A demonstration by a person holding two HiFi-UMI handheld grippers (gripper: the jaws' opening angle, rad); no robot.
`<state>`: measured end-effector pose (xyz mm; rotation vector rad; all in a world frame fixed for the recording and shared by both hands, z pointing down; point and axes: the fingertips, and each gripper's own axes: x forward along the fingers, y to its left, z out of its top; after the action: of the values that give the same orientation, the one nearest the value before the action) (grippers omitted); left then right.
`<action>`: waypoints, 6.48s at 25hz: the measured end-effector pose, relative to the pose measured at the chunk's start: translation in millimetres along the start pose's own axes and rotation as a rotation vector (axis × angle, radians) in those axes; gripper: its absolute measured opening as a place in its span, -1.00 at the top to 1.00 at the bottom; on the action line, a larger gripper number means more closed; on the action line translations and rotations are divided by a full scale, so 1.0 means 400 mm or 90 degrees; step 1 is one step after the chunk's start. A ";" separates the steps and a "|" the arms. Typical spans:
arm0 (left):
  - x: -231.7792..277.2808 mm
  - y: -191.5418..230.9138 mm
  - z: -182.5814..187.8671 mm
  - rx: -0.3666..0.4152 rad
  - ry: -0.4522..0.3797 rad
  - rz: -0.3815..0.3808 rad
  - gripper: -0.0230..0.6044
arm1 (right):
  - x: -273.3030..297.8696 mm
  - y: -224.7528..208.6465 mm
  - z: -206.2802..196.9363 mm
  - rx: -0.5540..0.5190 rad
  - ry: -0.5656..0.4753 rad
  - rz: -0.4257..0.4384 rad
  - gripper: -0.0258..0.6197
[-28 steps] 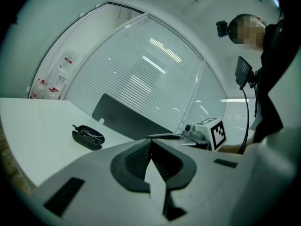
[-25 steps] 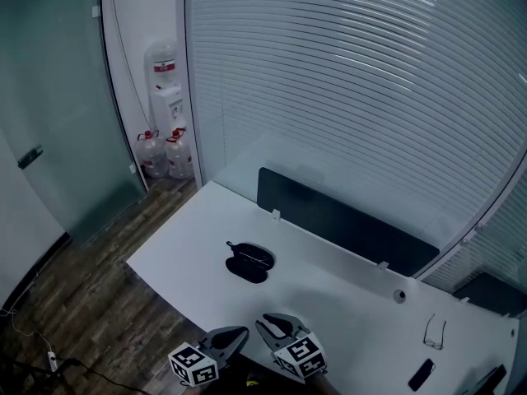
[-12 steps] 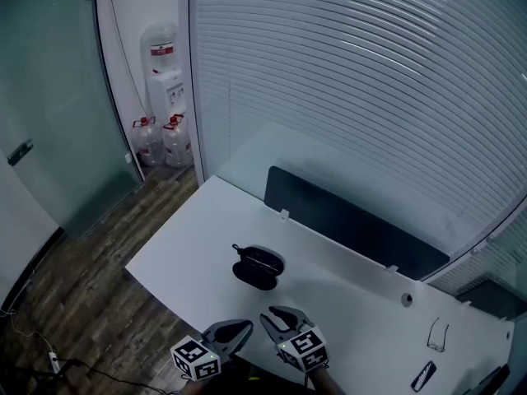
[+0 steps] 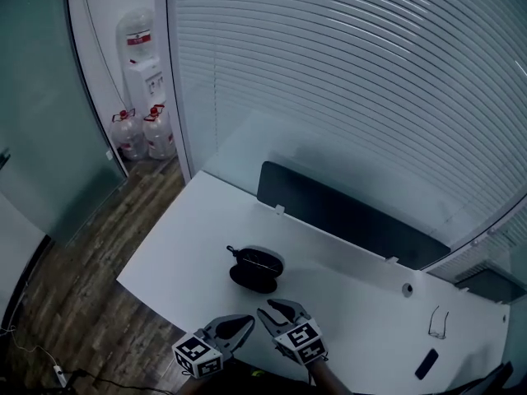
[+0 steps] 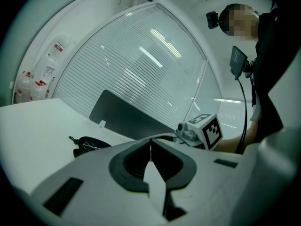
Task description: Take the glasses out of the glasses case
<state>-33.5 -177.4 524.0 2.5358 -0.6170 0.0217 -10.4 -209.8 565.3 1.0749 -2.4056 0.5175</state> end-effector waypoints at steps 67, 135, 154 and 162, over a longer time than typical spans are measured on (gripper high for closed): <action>0.221 0.314 -0.089 -0.101 0.133 -0.001 0.92 | 0.320 -0.279 -0.108 -0.060 0.272 0.003 0.42; 0.207 0.302 -0.096 -0.106 0.146 0.003 0.92 | 0.297 -0.295 -0.100 -0.253 0.354 -0.068 0.78; 0.168 0.254 -0.063 -0.076 0.133 0.005 0.92 | 0.215 -0.231 -0.044 -0.179 0.284 -0.104 0.78; 0.153 0.262 -0.055 -0.055 0.138 0.000 0.92 | 0.190 -0.211 -0.024 -0.134 0.225 -0.124 0.78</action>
<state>-21.6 -271.9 602.4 2.4078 -0.5203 0.2602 11.3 -303.1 627.1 1.0163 -1.9753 0.3438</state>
